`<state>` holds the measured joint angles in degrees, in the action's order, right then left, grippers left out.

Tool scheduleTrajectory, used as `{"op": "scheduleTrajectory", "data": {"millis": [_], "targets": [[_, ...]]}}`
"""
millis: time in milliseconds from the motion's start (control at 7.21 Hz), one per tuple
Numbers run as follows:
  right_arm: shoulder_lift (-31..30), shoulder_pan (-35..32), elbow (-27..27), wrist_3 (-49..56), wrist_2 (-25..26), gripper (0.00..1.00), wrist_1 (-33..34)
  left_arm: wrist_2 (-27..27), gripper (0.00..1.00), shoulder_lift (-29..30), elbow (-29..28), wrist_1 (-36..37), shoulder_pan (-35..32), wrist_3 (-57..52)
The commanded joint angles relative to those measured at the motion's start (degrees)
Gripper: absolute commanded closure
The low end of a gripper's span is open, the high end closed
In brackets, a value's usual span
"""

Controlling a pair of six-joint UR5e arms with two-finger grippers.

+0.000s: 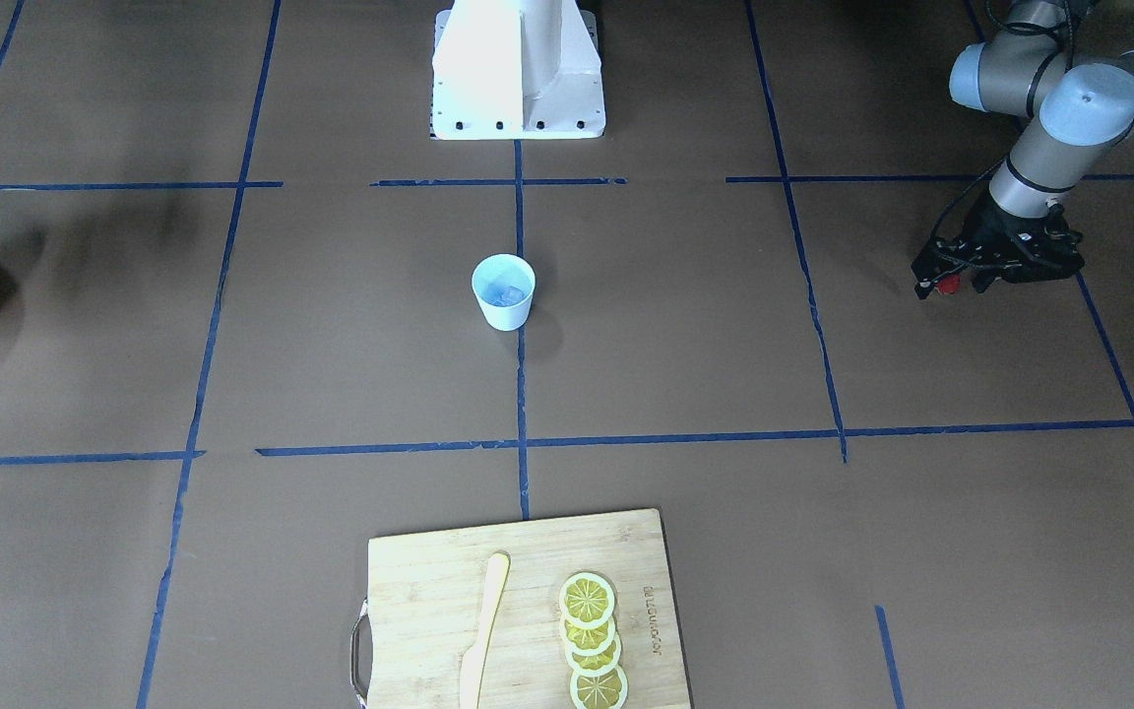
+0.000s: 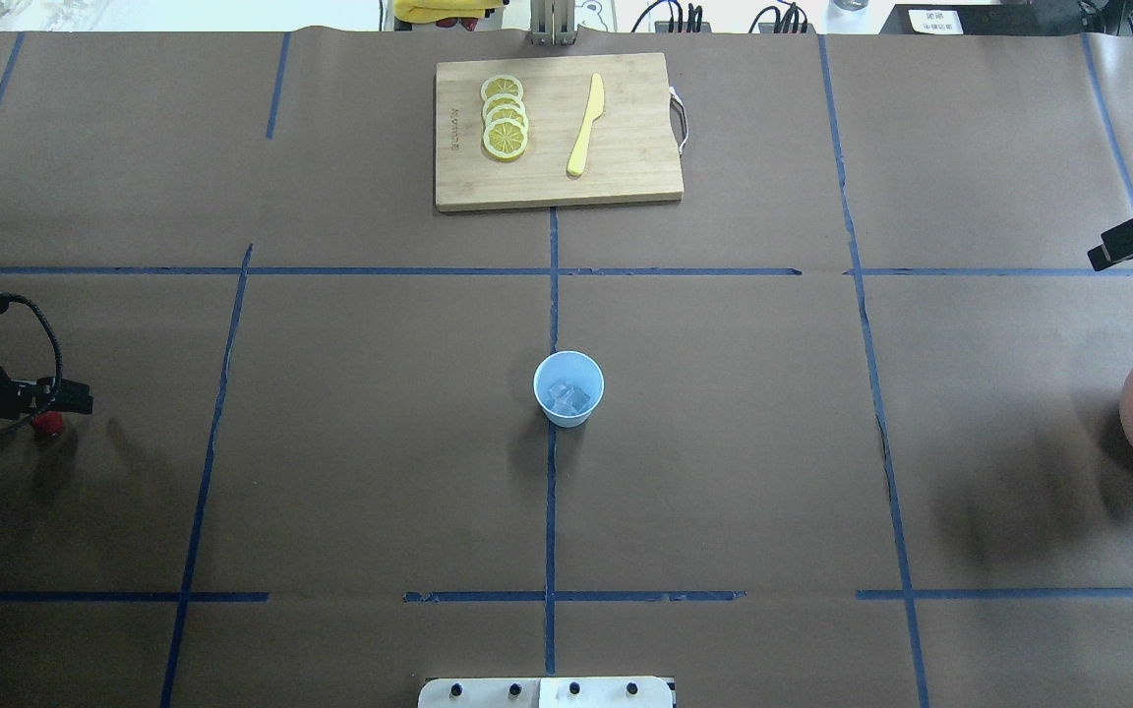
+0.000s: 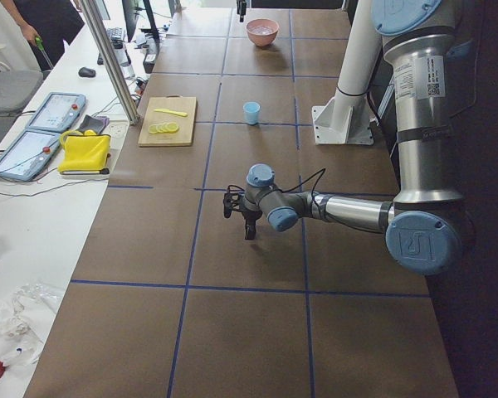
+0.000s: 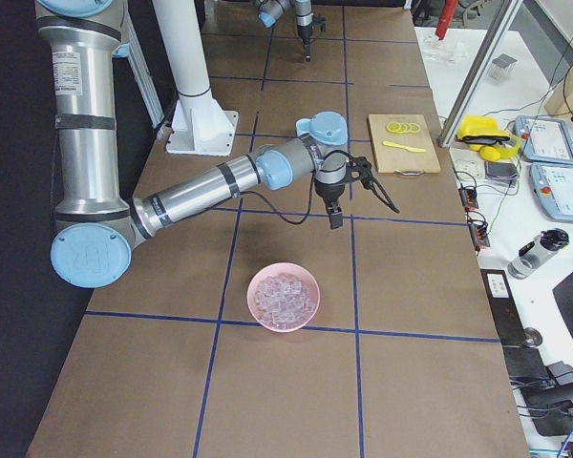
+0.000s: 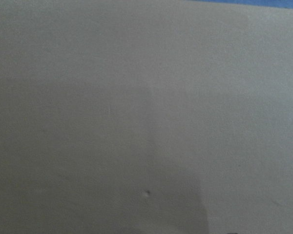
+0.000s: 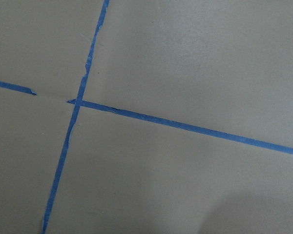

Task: Put ice and strawberries in cup
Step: 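Lower the left gripper onto the red strawberry and close on it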

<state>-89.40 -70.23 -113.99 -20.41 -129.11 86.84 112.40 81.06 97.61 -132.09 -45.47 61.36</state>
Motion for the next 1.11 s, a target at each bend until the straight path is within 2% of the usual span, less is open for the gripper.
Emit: {"op": "scheduleTrajectory", "data": {"millis": [0, 832, 971], "targets": [[0.1, 0.0, -0.01, -0.07, 0.0, 0.01, 0.0, 0.19, 0.1, -0.47, 0.12, -0.01, 0.03, -0.01], [0.19, 0.0, -0.01, 0.02, -0.09, 0.01, 0.0, 0.37, 0.1, -1.7, 0.65, -0.01, 0.21, 0.17], [0.19, 0.0, -0.01, 0.02, -0.09, 0.01, 0.0, 0.28, 0.12, -1.7, 0.65, -0.01, 0.38, 0.17]]}}
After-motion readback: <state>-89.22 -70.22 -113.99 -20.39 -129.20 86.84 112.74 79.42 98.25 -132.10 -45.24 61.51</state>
